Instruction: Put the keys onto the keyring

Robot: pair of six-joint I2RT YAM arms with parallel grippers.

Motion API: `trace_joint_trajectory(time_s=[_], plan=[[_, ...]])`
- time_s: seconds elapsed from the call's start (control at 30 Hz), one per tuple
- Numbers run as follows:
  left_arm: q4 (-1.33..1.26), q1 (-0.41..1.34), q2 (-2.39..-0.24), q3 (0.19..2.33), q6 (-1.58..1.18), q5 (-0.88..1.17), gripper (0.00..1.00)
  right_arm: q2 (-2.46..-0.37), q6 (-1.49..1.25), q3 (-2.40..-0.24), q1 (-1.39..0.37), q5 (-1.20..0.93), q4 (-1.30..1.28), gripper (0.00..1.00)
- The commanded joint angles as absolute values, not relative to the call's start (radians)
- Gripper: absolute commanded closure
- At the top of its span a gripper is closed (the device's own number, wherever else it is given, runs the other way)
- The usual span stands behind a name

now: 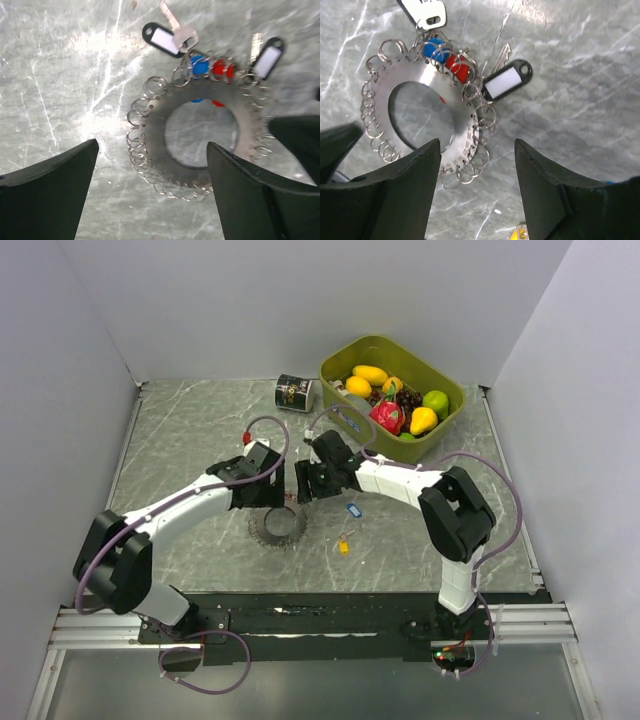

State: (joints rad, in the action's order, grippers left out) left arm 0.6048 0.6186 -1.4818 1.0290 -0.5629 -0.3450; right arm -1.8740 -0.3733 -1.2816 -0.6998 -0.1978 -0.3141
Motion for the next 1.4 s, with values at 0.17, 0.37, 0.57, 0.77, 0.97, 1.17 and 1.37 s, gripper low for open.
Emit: trace_joint_trajectory(time_s=[0.17,0.37,0.57,0.77,0.97,1.17,1.37], plan=[[0.459,0.451,-1.353,0.885,-0.632,0.007,0.05,-2.009,-0.325,-1.454,-0.755,-0.106,-0.403,0.32],[0.367,0.328,-1.321,0.770,-0.690,0.250,0.07,-2.057,-0.313,-1.491,-0.769,-0.100,-0.422,0.33],[0.302,0.302,-1.374,0.703,-0.747,0.322,0.10,-2.049,-0.325,-1.447,-0.772,-0.141,-0.388,0.37],[0.239,0.301,-1.466,0.683,-0.765,0.334,0.20,-1.997,-0.357,-1.338,-0.775,-0.169,-0.334,0.53],[0.213,0.302,-1.566,0.759,-0.750,0.362,0.29,-1.953,-0.390,-1.249,-0.775,-0.242,-0.290,0.64],[0.323,0.302,-1.594,0.887,-0.695,0.256,0.30,-1.881,-0.436,-1.171,-0.781,-0.281,-0.262,0.64],[0.438,0.302,-1.579,0.945,-0.638,0.097,0.27,-1.812,-0.454,-1.135,-0.790,-0.305,-0.281,0.63]])
